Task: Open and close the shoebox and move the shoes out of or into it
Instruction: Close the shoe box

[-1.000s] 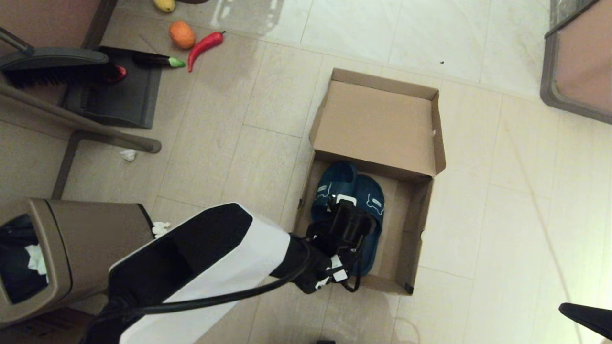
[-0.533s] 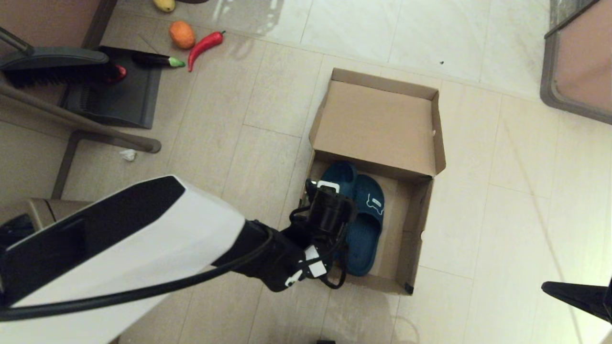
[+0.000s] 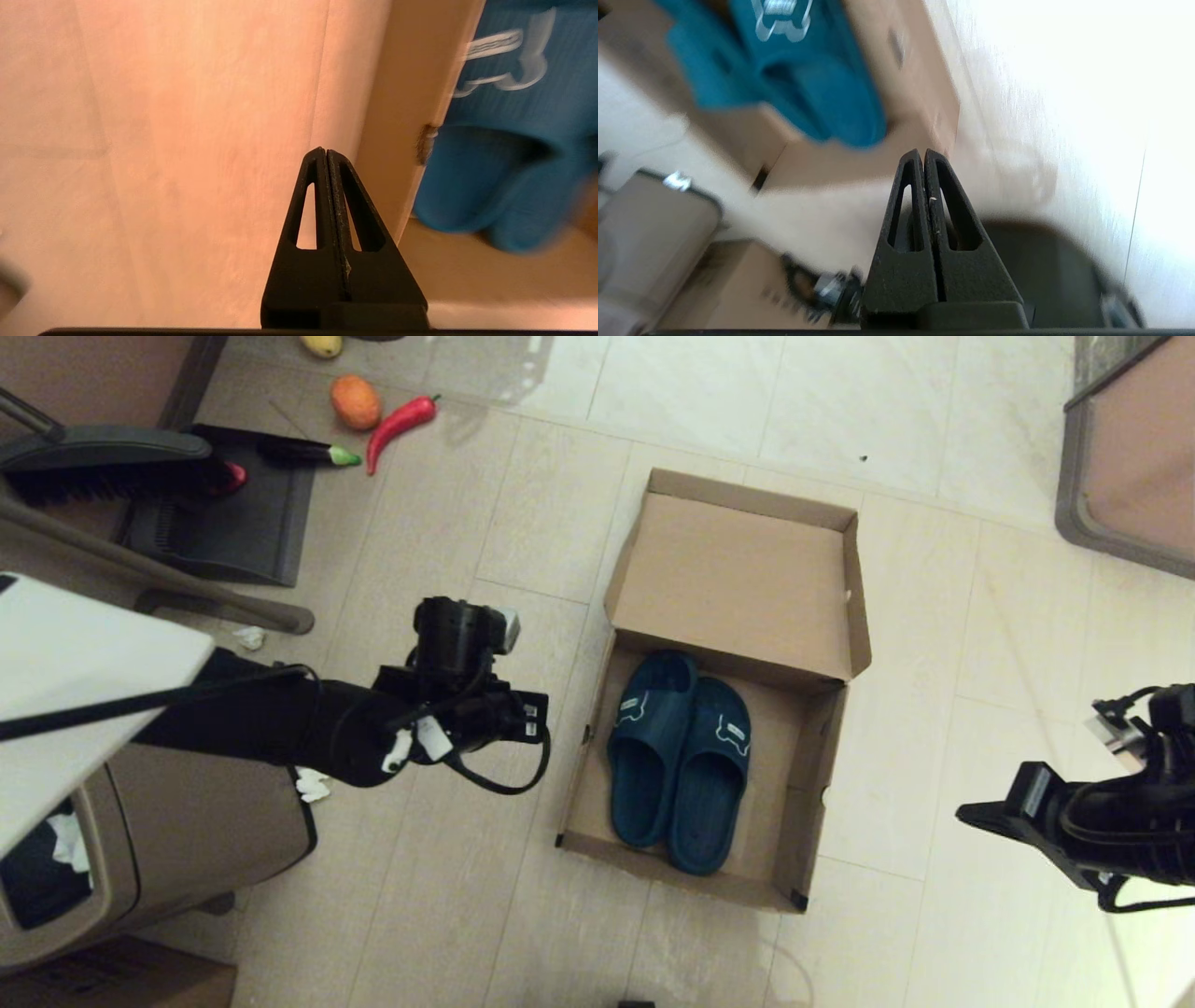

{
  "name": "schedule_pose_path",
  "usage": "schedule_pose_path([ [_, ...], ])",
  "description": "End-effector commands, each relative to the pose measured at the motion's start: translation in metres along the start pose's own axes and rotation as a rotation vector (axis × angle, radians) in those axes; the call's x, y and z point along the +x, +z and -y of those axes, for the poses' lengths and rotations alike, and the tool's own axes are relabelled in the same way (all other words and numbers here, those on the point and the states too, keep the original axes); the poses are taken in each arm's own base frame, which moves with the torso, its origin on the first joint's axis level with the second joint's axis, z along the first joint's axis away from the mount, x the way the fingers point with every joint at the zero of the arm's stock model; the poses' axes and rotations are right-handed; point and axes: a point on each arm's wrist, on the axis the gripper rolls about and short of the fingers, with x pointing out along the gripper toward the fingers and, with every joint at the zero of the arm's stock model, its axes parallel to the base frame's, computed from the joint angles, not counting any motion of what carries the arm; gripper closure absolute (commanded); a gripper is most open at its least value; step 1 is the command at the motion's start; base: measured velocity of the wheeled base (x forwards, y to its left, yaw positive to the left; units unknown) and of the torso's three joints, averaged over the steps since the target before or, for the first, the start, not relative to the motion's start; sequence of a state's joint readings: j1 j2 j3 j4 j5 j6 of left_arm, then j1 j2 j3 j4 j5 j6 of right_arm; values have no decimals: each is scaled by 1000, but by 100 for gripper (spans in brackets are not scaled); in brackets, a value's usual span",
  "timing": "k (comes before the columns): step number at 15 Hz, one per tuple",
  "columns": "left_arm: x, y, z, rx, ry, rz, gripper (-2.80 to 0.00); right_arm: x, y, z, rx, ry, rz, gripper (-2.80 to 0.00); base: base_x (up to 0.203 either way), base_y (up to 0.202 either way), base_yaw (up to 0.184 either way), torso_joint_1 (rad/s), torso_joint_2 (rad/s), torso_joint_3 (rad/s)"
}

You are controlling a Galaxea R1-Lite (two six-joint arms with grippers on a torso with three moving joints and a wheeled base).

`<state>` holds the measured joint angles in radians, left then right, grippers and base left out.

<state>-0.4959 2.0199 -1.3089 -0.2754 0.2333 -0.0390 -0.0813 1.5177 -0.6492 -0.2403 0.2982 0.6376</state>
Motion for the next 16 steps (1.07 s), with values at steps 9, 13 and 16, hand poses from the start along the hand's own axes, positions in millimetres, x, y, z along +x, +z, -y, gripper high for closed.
schedule_pose_path([
  [9, 102, 15, -10, -147, -170, 90, 0, 169, 70, 5, -141, -12, 193, 0, 0, 0, 0, 0, 0, 0],
  [13, 129, 1, -8, -89, -119, 92, 0, 200, 55, -20, -171, 15, 171, 0, 0, 0, 0, 0, 0, 0],
  [16, 127, -12, -21, -58, -86, 33, 0, 205, 27, -43, -206, 58, 102, 0, 0, 0, 0, 0, 0, 0],
])
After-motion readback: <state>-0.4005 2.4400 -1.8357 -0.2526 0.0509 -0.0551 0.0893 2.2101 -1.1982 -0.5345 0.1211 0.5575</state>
